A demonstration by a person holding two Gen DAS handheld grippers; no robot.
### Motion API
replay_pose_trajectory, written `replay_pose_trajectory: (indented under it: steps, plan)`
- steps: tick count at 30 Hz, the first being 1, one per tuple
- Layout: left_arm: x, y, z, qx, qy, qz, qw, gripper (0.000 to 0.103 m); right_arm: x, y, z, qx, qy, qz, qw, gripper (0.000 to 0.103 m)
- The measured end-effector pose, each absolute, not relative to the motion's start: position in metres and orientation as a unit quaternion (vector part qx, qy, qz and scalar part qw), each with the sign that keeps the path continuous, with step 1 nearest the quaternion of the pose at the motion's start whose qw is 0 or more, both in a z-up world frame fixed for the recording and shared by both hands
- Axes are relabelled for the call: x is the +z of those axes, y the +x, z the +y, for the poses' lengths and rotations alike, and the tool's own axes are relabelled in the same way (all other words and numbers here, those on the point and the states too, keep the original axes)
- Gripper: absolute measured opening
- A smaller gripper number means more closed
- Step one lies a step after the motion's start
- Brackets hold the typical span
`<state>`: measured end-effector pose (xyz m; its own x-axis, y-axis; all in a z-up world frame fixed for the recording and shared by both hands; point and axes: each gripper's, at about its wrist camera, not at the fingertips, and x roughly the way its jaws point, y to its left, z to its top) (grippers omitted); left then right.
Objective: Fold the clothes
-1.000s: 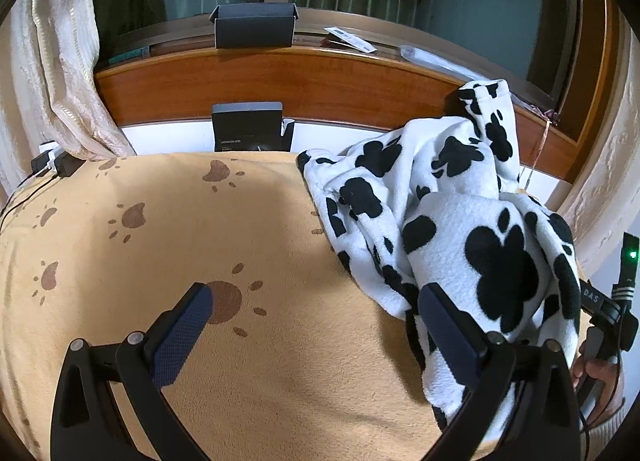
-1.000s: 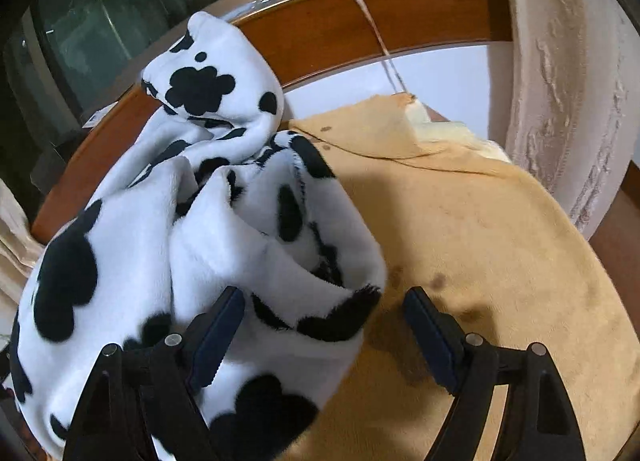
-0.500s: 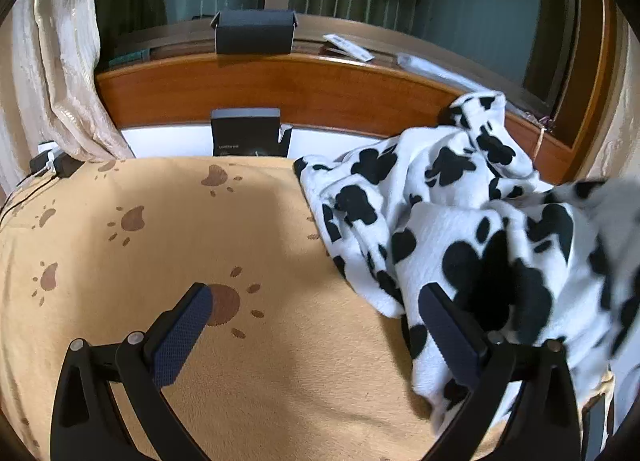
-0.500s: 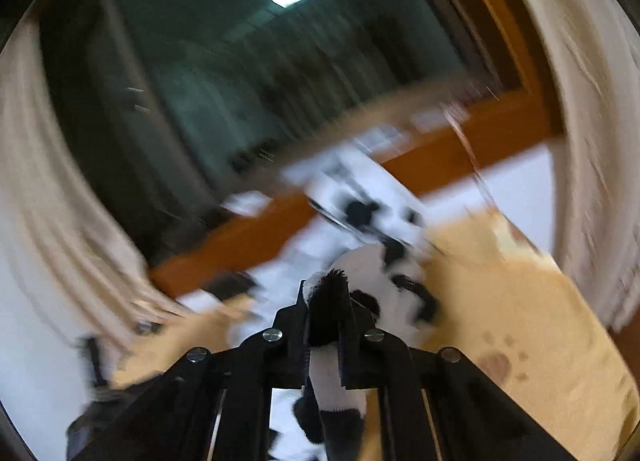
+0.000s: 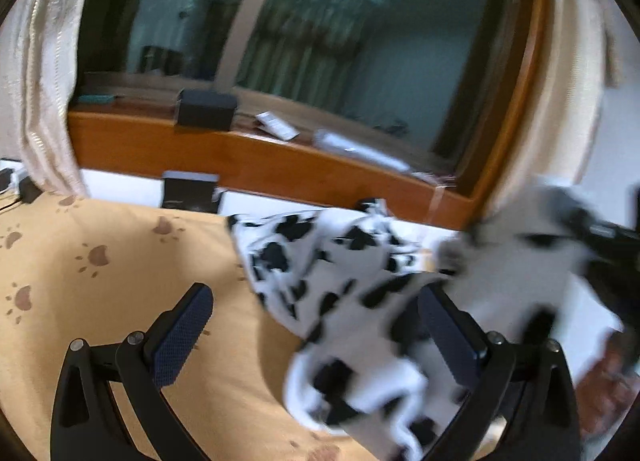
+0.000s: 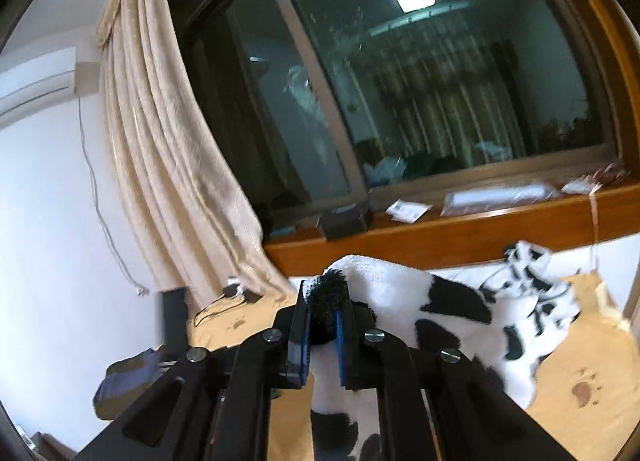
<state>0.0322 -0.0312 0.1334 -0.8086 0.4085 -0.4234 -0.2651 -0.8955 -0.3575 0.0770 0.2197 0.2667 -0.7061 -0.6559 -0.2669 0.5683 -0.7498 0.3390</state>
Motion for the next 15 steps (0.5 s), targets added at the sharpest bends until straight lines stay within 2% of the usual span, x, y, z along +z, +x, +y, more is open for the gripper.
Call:
replay_pose_trajectory:
  steps: [6,11,15]
  plan:
    - [0.126,0.070,-0.017,0.928,-0.234,-0.113,0.268,0.103,0.259,0.064,0.190,-0.904,0.212,-0.100,0.357,0.011]
    - [0.122,0.078,0.021,0.952,-0.207,-0.018,0.225,0.103,0.258,0.062,0.171,-0.897,0.221,-0.081,0.375,0.011]
    - [0.123,0.076,0.028,0.951,-0.198,-0.039,0.232,0.103,0.258,0.066,0.167,-0.894,0.221,-0.073,0.383,0.011]
